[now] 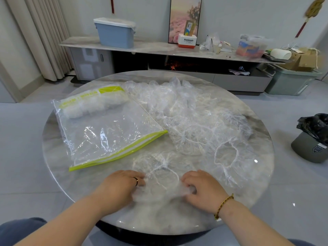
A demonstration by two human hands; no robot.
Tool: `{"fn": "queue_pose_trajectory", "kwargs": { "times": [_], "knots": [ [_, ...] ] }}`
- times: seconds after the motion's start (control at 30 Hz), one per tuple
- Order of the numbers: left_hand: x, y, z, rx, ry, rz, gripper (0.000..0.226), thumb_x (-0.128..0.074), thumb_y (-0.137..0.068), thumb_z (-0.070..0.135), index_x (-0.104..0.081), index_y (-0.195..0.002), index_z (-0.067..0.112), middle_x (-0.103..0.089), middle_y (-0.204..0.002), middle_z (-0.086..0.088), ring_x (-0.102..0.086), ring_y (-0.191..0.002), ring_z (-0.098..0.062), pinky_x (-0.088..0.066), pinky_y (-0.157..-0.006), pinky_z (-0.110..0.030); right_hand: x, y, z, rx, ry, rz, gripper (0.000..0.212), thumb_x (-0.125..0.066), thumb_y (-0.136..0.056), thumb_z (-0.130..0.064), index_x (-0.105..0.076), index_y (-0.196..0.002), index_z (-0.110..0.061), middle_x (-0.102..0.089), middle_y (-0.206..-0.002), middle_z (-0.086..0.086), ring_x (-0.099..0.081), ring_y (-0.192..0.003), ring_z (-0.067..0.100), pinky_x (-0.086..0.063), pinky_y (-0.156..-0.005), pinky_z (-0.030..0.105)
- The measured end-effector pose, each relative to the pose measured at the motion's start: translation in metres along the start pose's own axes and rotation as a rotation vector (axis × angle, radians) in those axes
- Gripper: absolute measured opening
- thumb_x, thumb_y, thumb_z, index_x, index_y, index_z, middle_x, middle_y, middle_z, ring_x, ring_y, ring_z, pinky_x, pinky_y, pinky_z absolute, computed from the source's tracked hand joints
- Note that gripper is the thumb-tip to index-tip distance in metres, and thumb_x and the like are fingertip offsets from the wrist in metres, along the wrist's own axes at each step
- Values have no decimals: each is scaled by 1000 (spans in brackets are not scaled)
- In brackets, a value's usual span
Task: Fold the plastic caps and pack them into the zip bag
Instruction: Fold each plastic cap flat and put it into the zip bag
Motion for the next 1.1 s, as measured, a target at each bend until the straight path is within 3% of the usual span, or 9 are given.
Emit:
{"fn": "queue_pose_trajectory", "kwargs": {
  "times": [0.13, 0.33, 0.4, 0.5, 0.6, 0.73, 0.9, 1.0, 1.1],
  "knots": [
    [-10, 5, -37, 313, 303, -12, 23, -54, -92, 21, -52, -70, 29, -52, -63, 14, -51, -60, -2, -37, -59, -10, 9, -1, 27, -212, -288, 111, 33, -47, -93, -29, -59, -65, -18, -59, -70, -7, -58, -75, 12, -44, -71, 20],
    [-26, 11, -53, 565, 494, -51, 6, -53, -92, 27, -48, -90, 24, -54, -62, 10, -49, -58, -10, -36, -57, -25, 17, -9, 39, -338, -290, 291, 30, -49, -91, -18, -38, -63, -17, -37, -56, -7, -39, -57, 11, -32, -55, 18],
    [-24, 11, -54, 598, 386, -70, 24, -55, -90, 29, -46, -112, 23, -59, -77, 9, -52, -68, -14, -34, -59, -26, 14, -11, 36, -357, -203, 267, 5, -45, -92, -18, -49, -96, -17, -43, -65, -9, -52, -75, 16, -41, -75, 21],
    [11, 6, -43, 485, 102, 187, 44, -50, -86, 31, -44, -128, 20, -61, -93, 0, -58, -92, -21, -41, -79, -28, 17, -13, 31, -360, -110, 286, 52, -45, -92, -17, -24, -140, -19, -50, -84, -5, -55, -96, 22, -41, -88, 26],
    [28, 2, -4, 169, 52, 460, 38, -40, -81, 35, -48, -115, 21, -67, -103, -8, -48, -100, -18, -33, -89, -29, 19, -16, 17, -289, 78, 283, 66, -41, -92, -10, -8, -147, -24, -34, -139, 2, -39, -124, 20, -29, -103, 24],
    [-22, -13, 16, 67, -39, 162, 52, -5, -99, 41, -49, -118, 22, -65, -118, -3, -45, -116, -16, -12, -106, -28, 18, -19, -11, -91, 303, 408, 48, -40, -68, -12, -68, -107, -16, -61, -122, 8, -57, -113, 22, -35, -99, 24],
    [-58, -16, 20, 73, -75, -101, 76, 1, -98, 43, -71, -104, 22, -69, -109, 6, -65, -101, -11, -11, -104, -23, -23, -22, -8, -124, 352, 140, 59, -26, -73, -40, -70, -106, -21, -66, -116, -3, -62, -107, 10, -51, -86, 32],
    [-65, -13, 21, 29, -42, -142, 77, 2, -98, 45, -71, -104, 22, -68, -110, 6, -65, -101, -9, -11, -103, -23, -38, -24, -7, -35, 285, 18, 95, 8, -63, -51, -19, -147, -15, -6, -156, 1, -4, -144, 16, 9, -112, 29],
    [-41, -18, 17, 58, -54, 4, 91, 13, -88, 60, -59, -124, 18, -51, -133, 7, -53, -119, -8, -8, -106, -18, -33, -23, -5, -15, 241, 82, 99, 13, -57, -52, -8, -148, -20, 5, -156, -2, 9, -143, 12, 20, -105, 24]
  ]
}}
Point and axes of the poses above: each hand's wrist, its own y-axis away from the middle knuckle, its own x-axis out of the back of the hand, z = x × y, the point moved 10 cm from there along -y, towards the middle knuckle
